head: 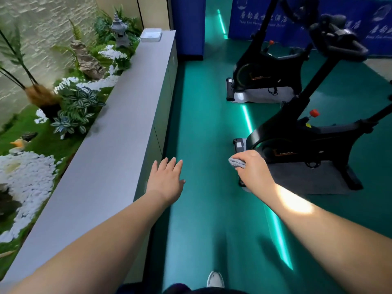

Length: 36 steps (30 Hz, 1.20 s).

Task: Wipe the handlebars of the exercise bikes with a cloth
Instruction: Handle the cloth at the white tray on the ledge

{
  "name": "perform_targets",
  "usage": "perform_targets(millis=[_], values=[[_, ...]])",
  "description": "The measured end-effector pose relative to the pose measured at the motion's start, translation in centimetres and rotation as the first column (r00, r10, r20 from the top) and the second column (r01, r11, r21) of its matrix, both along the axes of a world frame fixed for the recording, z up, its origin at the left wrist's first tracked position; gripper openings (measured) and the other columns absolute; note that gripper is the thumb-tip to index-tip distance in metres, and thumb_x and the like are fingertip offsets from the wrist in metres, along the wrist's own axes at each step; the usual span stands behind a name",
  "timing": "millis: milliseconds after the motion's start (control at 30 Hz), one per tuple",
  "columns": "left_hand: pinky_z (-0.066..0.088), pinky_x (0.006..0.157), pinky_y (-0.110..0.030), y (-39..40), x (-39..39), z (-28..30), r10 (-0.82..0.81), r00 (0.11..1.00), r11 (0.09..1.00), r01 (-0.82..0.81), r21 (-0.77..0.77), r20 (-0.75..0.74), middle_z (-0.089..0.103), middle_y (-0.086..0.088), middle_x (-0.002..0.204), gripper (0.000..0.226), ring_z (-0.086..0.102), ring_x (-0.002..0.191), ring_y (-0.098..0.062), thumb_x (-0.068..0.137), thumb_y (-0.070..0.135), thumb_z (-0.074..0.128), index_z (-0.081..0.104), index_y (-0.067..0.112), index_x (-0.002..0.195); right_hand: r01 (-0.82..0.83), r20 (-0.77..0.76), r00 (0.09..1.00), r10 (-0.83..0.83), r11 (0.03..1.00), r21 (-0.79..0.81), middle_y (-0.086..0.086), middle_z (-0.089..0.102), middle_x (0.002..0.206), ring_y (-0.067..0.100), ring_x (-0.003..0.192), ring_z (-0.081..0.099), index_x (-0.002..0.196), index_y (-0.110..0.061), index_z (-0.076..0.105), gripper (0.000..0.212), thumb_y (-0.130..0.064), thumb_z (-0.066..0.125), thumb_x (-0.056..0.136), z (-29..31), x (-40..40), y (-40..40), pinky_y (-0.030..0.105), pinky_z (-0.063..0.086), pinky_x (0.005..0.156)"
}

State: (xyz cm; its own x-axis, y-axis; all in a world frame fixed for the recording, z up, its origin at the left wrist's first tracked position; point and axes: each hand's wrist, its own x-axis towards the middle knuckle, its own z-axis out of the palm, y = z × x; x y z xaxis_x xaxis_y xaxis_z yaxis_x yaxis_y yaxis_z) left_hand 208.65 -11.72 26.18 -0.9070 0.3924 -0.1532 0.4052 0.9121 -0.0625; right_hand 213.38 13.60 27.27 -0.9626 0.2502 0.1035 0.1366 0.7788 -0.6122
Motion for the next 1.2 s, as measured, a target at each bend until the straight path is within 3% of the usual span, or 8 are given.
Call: perform_targets(millis=[167,300,433,567,900,1100,1200], values=[[0.005,0.118,-0.047,1.6,-7.9,-0.3,0.024,1.000,1.000,-0.024,0.001,0.020,0.010,-0.002,0.160,0.062,0.005,0.147,-0.026,0.099,0.046,0.028,0.008,0.022,0.152,-0.024,-0.017,1.000,0.024,0.999,0.024,0.004,0.058,0.103,0.007,0.094,0.042,0.103,-0.012,0.070,0.033,0.006,0.056,0.080,0.8,-8.4,2.1,-0.006,0.023,0.077],[0.006,0.118,-0.046,2.3,-16.2,-1.1,0.035,0.999,0.999,-0.035,0.000,0.011,0.011,-0.002,0.160,0.062,0.007,0.146,-0.026,0.099,0.046,0.029,0.009,0.022,0.152,-0.045,-0.013,0.999,0.046,0.998,0.043,0.009,0.062,0.095,0.015,0.093,0.047,0.095,-0.007,0.070,0.028,0.008,0.054,0.078,0.3,-16.6,3.4,0.011,0.035,0.075],[0.005,0.118,-0.046,2.8,-25.4,-1.4,0.011,1.000,1.000,-0.011,0.004,0.015,0.011,-0.003,0.160,0.062,0.008,0.146,-0.026,0.099,0.046,0.029,0.009,0.021,0.152,-0.013,0.007,1.000,0.013,0.999,0.050,0.005,0.061,0.104,0.009,0.094,0.049,0.103,-0.015,0.071,0.032,0.003,0.057,0.081,-0.5,-25.3,4.5,-0.003,0.028,0.074],[0.006,0.118,-0.045,3.6,-33.9,-1.2,-0.042,0.999,0.999,0.042,0.006,0.029,0.011,-0.002,0.160,0.062,0.008,0.146,-0.026,0.099,0.045,0.031,0.009,0.022,0.152,0.032,-0.010,0.999,-0.032,0.998,0.054,0.006,0.064,0.101,0.011,0.093,0.052,0.101,-0.011,0.072,0.031,0.006,0.059,0.079,0.0,-33.2,5.0,-0.008,0.025,0.073],[0.006,0.118,-0.046,7.2,-52.8,-1.7,-0.056,0.996,0.998,0.058,-0.024,0.073,0.014,-0.002,0.160,0.062,0.011,0.146,-0.026,0.099,0.048,0.028,0.010,0.022,0.152,0.046,-0.074,0.996,-0.048,0.998,-0.037,0.018,0.062,0.102,0.013,0.088,0.049,0.101,-0.002,0.071,0.024,0.007,0.063,0.080,-0.4,-50.7,8.0,-0.008,0.027,0.076],[0.005,0.118,-0.045,11.5,-65.7,-2.3,0.015,0.998,1.000,-0.013,-0.019,0.069,0.014,-0.001,0.159,0.062,0.012,0.146,-0.026,0.099,0.046,0.029,0.009,0.022,0.152,-0.003,-0.053,0.999,0.001,0.999,-0.042,0.016,0.061,0.103,0.011,0.088,0.047,0.103,-0.005,0.071,0.027,0.005,0.064,0.080,-1.3,-65.4,12.8,-0.008,0.025,0.075],[0.006,0.118,-0.045,13.5,-70.8,-1.7,0.027,0.997,1.000,-0.026,-0.018,0.067,0.015,-0.001,0.159,0.061,0.013,0.145,-0.025,0.099,0.046,0.030,0.010,0.023,0.152,-0.034,-0.064,0.997,0.033,0.999,-0.015,0.013,0.063,0.100,0.012,0.089,0.049,0.102,-0.010,0.072,0.026,0.001,0.065,0.079,-0.8,-71.3,15.0,-0.001,0.027,0.077]])
